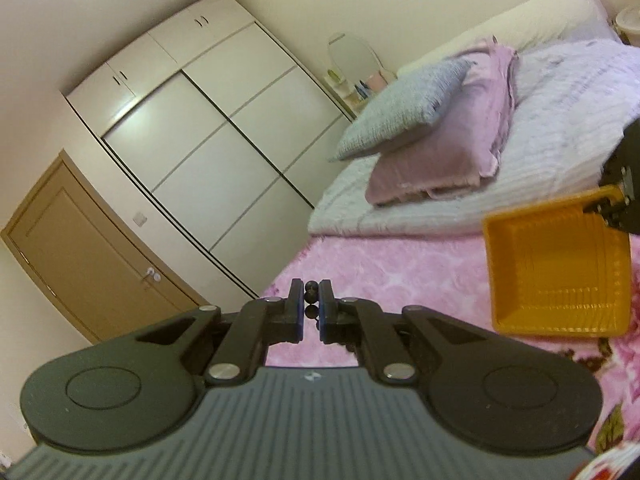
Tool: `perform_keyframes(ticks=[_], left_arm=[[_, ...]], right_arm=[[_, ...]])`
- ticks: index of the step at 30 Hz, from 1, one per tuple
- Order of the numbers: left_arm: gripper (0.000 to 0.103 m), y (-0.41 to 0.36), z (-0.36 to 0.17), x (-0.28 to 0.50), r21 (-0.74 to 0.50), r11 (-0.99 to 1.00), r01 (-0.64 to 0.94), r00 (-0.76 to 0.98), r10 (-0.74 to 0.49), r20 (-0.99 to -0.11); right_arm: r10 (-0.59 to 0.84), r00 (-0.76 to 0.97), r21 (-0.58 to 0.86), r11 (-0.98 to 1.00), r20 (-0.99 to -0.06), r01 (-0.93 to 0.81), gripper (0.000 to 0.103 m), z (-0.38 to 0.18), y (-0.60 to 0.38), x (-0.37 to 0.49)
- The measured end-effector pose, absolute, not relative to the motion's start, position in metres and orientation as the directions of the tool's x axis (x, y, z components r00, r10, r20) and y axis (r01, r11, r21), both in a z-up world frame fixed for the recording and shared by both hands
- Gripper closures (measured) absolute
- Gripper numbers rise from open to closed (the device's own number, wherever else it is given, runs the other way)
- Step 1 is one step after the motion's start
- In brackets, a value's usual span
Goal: Organize jewelry
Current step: 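Lift the bead strand with the left gripper and release it into the tray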
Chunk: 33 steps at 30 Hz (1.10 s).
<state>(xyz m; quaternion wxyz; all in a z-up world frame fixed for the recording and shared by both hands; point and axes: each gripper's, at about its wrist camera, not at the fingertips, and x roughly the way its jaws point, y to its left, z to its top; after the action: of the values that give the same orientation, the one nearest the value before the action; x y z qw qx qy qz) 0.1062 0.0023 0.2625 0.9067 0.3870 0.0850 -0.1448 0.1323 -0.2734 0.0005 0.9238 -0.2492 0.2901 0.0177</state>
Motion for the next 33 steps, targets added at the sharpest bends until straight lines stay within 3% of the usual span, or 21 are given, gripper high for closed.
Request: perform_keyframes(ticks=[18, 25, 33], left_arm=[[0.097, -0.093, 0.31, 0.128, 0.662, 0.622, 0.418, 0.901, -0.379, -0.212], [0.097, -0.144, 0.291, 0.148, 0.625, 0.589, 0.512, 0.849, -0.457, -0.265], [0.097, -0.188, 0.235, 0.177, 0.561, 0.539, 0.628, 0.776, -0.489, -0.398]], right_arm=[[-0.092, 0.836, -0.455, 0.868, -0.541, -0.199, 0.099, 0.007, -0.272, 0.132], [-0.087, 0.823, -0.446, 0.87, -0.561, -0.211, 0.1, 0.002, -0.278, 0.134], [-0.074, 0.813, -0.414, 0.885, -0.577, -0.213, 0.1, -0.001, -0.286, 0.134]])
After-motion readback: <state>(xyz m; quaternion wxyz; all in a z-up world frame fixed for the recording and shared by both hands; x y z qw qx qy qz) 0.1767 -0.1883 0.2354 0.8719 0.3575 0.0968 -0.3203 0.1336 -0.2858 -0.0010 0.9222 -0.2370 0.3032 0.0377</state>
